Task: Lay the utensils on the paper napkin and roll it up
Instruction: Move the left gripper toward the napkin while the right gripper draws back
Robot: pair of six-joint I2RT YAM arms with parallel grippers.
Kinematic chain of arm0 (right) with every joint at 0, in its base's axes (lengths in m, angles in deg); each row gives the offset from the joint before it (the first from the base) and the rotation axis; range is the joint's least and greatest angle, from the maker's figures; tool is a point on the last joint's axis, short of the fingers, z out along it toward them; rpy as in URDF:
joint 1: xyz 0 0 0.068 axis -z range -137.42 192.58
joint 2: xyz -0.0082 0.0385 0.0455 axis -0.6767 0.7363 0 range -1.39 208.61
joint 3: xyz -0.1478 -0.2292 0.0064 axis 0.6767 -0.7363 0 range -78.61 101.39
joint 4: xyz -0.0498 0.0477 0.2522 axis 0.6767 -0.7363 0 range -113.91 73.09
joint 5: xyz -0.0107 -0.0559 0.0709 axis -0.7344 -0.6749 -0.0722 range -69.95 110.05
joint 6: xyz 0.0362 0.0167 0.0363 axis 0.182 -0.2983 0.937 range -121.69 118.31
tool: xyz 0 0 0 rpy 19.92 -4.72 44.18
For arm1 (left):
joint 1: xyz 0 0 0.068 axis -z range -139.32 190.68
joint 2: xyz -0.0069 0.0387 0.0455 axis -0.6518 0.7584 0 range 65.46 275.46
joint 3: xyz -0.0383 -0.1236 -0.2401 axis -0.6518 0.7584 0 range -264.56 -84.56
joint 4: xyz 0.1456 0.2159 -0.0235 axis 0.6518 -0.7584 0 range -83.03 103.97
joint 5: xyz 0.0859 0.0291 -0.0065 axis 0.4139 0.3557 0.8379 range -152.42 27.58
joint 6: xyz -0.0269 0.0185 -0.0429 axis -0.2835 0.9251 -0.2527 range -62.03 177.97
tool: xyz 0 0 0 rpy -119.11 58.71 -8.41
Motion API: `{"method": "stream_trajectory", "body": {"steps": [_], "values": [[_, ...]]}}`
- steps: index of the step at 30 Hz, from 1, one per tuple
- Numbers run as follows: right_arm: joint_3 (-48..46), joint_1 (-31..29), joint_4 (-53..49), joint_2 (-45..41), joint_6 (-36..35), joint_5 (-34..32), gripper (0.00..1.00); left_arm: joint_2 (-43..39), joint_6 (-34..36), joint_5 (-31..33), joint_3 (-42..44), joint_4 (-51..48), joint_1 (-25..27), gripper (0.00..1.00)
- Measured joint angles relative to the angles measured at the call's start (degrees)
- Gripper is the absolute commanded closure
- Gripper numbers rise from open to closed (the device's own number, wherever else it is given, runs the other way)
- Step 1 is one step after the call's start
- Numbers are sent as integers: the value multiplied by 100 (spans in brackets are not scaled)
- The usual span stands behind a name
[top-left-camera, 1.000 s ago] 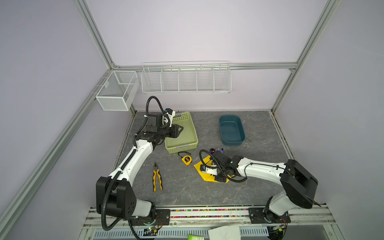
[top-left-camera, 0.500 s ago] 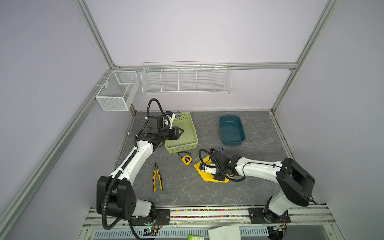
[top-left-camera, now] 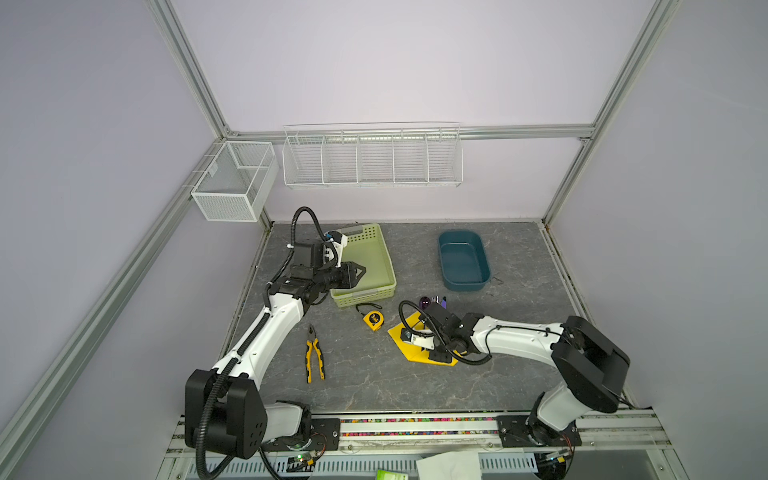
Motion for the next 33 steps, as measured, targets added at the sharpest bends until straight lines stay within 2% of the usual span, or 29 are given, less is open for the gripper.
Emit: {"method": "stream_trajectory", "body": {"steps": [5,13,26,29,33], "values": [[-20,0,87,-2,17,-127,71,-48,-70,2,103,9,144,65],[-125,0,221,-92,11,-391,60,-175,-205,48,262,31,503,65],[-284,0,295,-332,37,-743,59,-254,-522,61,555,151,734,65],[-284,4,280,-509,175,-715,58,-273,-584,50,575,214,844,65],[-166,37,109,-688,702,-654,59,-271,-658,39,649,247,1123,66]]}}
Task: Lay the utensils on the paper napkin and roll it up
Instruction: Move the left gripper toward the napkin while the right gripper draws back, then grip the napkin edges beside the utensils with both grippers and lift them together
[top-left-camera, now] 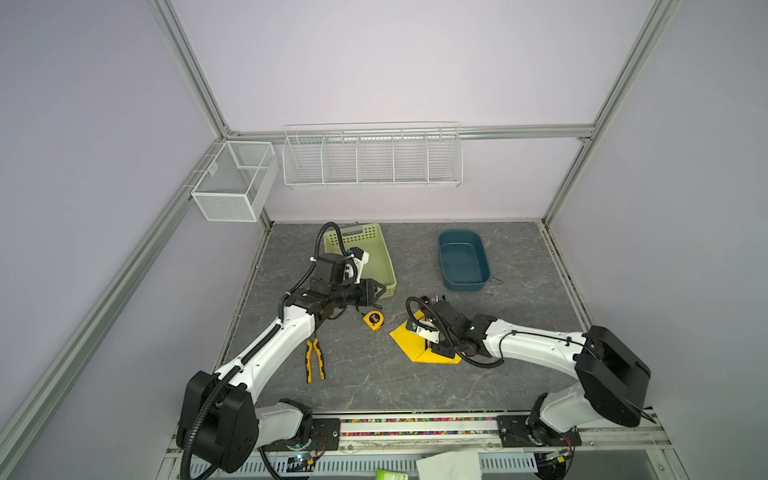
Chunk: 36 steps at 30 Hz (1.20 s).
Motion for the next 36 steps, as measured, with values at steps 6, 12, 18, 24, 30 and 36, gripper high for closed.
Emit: {"method": "stream_trajectory", "body": {"steps": [6,12,18,24,30,36], "values": [[225,61,-404,-238,1335,103,62,122,-61,-37,68,57,568,68],[142,146,-684,-1043,3156,459,68,308,-129,-66,190,153,898,70],[-597,225,-909,-2048,4760,918,82,317,-129,-83,260,184,905,71],[-1377,225,-990,-2776,5646,1451,86,315,-96,-74,262,197,905,73],[-2127,203,-800,-3195,6039,2133,86,310,-37,-61,280,229,905,73],[-2256,-17,-190,-2599,6092,2527,89,269,-66,-66,509,435,914,73]]}}
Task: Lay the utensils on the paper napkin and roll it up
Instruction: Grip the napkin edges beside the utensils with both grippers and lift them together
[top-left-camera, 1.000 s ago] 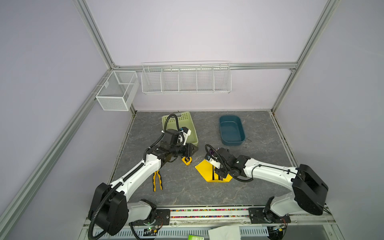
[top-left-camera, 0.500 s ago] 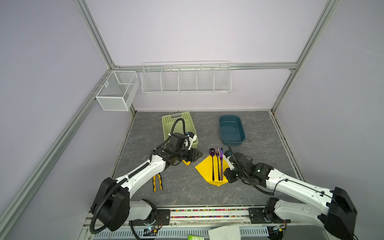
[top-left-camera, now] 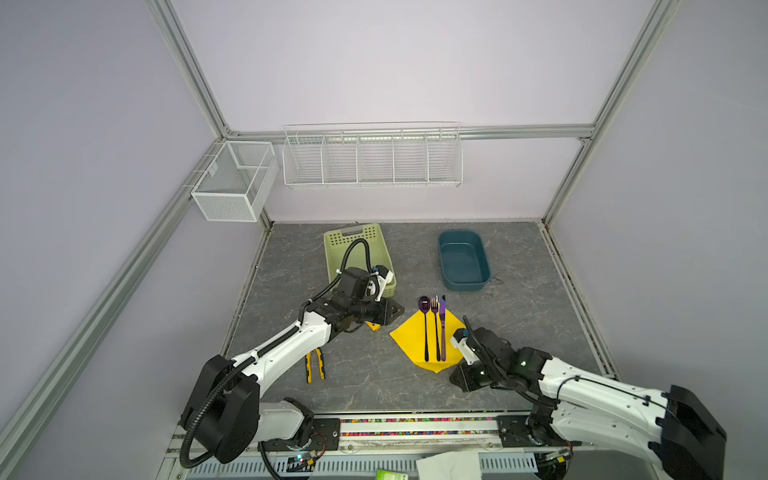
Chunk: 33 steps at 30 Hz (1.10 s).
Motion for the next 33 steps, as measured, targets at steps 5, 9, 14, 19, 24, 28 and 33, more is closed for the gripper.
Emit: {"method": "stream_trajectory", "body": {"steps": [5,9,14,19,24,28,33], "values": [[149,-125,437,811,13,-68,91,-85,-79,37,245,59,190,73],[476,-125,522,1001,9,-352,91,-166,-146,92,334,63,487,73],[831,-98,638,1239,7,-590,92,-186,-212,188,398,107,903,74],[890,-61,627,1547,15,-796,92,-83,-343,243,481,254,1209,77],[892,-31,586,1606,35,-988,92,297,-452,240,487,518,1469,81],[892,17,588,1615,39,-1102,92,699,-511,136,490,710,1598,82],[892,72,684,1790,66,-1110,92,1117,-531,-37,490,756,1681,82]]}}
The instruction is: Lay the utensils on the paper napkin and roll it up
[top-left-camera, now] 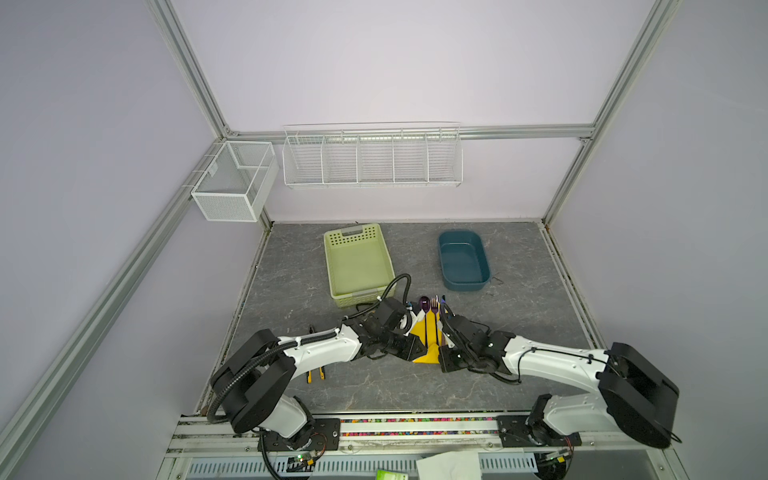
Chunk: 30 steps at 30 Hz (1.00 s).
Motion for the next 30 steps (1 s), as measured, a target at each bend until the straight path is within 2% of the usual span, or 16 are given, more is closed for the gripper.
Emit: {"method": "stream_trajectory", "body": {"steps": [14,22,30], "values": [[28,83,181,208,101,66,92,522,-20,-70,-55,33,46,86],[28,83,179,197,149,81,92,911,2,-59,-393,-273,85,88],[-20,142,-76,-229,254,-28,91,929,0,35,-398,-380,87,89]]}}
